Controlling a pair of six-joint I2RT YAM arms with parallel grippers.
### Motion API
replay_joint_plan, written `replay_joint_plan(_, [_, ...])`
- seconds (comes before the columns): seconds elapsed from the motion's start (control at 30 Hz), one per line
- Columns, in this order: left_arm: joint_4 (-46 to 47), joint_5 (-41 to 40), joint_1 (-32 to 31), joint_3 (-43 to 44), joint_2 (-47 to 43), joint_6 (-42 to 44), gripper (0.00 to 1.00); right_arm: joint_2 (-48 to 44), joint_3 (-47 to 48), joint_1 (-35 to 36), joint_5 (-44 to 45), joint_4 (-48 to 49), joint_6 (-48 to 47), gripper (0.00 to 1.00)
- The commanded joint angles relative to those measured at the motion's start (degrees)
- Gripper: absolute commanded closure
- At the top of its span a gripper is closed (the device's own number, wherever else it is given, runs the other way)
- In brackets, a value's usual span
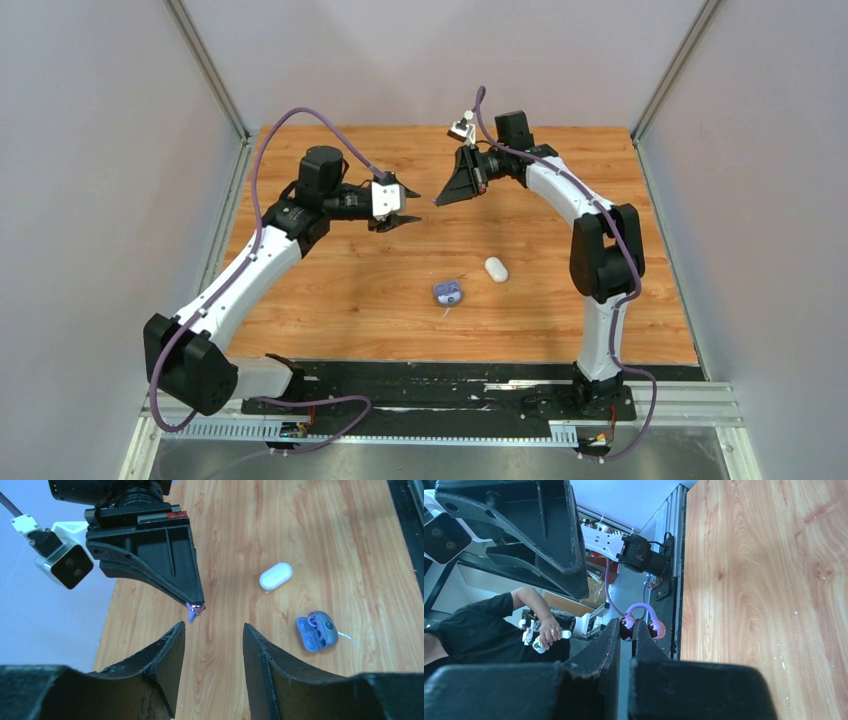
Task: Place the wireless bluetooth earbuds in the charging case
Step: Pick up the earbud from the center of the board.
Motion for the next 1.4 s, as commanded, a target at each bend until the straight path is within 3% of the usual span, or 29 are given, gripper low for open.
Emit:
replay_joint_plan(0.0, [10.88,-4.18,-0.47,-1.81,0.4,-5.52,0.46,-4.22,-0.23,0.9,-19.46,7.48,6.4,1.0])
replay_joint_plan(0.6, [15.73,-3.36,-0.47,-2.08,4.91,-9.68,0.56,-5.54,-2.06,1.6,-19.46,14.3,12.77,1.0])
replay_joint_plan(0.87, [16.83,-2.09,-0.47,-1.32,6.43,-11.33,0.69,-5.68,-2.41,1.74,-19.46,16.25,14.47,1.0])
replay_joint_plan(1.37, [17.17,-1.15,-0.47,0.05,7.82,-12.03,0.77,-5.34,-2.64,1.84,-19.46,17.71,16.0,1.0])
